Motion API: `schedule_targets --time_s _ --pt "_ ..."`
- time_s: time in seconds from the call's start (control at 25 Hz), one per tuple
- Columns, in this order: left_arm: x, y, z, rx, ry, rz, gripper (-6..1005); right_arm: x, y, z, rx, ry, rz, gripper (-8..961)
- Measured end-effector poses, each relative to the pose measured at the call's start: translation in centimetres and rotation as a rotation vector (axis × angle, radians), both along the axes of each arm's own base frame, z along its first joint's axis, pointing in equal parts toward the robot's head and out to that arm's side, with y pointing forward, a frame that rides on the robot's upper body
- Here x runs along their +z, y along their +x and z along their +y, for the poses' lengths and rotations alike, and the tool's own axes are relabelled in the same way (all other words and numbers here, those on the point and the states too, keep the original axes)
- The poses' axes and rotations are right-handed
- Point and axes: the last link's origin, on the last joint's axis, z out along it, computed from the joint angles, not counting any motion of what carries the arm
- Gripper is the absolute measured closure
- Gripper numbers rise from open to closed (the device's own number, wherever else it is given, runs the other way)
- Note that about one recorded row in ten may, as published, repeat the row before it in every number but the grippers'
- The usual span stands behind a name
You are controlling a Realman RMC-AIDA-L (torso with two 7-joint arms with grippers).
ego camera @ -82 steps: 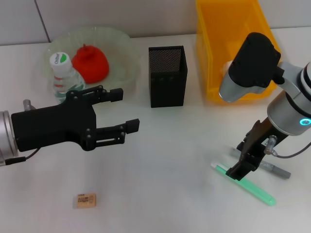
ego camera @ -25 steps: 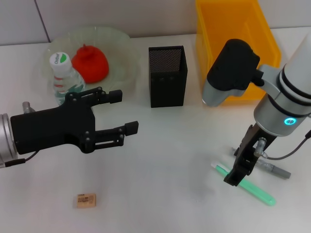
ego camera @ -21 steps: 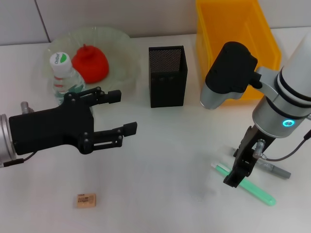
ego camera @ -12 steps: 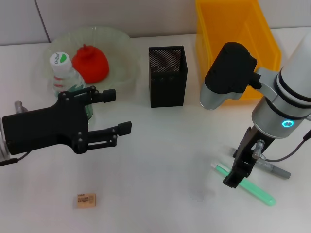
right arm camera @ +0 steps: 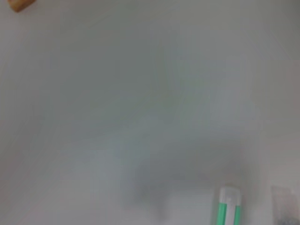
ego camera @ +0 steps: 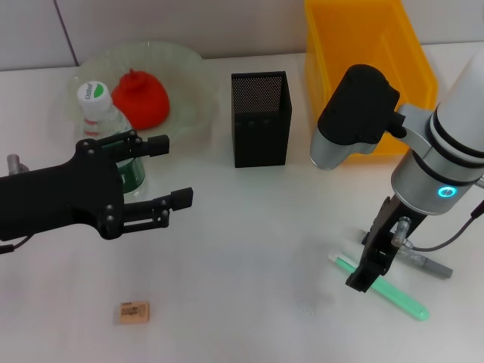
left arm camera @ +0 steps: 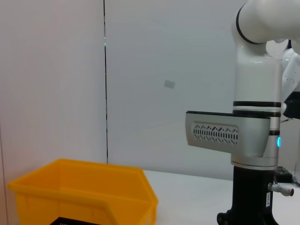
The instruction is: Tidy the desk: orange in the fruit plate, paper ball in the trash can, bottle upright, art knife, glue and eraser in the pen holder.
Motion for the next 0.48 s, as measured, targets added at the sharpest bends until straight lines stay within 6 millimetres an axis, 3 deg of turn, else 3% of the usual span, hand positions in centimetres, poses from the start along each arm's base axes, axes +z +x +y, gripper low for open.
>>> schedule_targets --time_s 0.48 --pt "-0.51 -0.41 -0.03 -0.003 -0.001 -0.002 213 -0.08 0.10 -0.01 -0.007 -0.001 -0.003 327"
